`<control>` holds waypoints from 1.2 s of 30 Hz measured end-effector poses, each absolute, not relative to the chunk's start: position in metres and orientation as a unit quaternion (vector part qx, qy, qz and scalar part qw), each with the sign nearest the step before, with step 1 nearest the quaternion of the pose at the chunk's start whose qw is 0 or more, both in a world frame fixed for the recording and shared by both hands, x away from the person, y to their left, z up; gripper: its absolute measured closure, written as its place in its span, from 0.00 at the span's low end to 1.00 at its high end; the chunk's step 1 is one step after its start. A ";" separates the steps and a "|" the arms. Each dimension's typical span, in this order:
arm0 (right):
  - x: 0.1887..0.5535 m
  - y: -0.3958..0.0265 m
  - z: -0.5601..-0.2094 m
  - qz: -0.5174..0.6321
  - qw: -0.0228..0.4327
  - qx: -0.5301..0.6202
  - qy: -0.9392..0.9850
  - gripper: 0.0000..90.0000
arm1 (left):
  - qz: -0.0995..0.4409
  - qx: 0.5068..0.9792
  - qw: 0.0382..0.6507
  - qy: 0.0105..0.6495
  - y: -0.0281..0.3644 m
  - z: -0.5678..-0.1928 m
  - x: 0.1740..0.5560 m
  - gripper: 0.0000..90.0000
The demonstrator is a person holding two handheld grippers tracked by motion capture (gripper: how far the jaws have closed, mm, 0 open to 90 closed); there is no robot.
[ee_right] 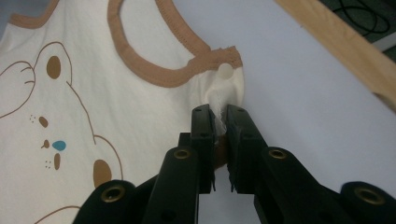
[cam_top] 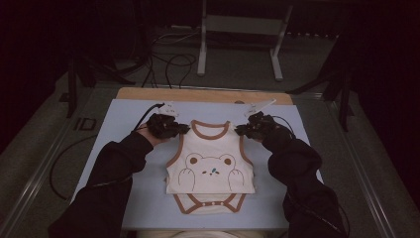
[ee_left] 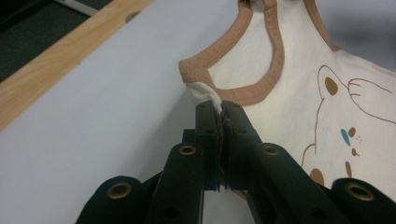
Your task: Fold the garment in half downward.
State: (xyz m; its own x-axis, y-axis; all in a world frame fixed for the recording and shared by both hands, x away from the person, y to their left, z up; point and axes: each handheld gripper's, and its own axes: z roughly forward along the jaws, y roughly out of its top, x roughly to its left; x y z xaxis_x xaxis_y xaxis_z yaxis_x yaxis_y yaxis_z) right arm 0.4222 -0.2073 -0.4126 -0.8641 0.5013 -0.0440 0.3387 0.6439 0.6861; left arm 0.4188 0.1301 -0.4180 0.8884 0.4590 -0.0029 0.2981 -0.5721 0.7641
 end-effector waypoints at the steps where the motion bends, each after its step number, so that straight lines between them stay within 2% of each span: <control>1: 0.424 -0.207 -0.410 0.353 0.117 0.233 0.898 0.92 | 0.099 0.879 0.414 0.217 0.130 -0.416 0.420 0.97; 36: 0.467 -0.208 -0.347 0.370 0.205 0.261 0.868 0.92 | 0.164 0.852 0.444 0.224 0.123 -0.361 0.460 0.96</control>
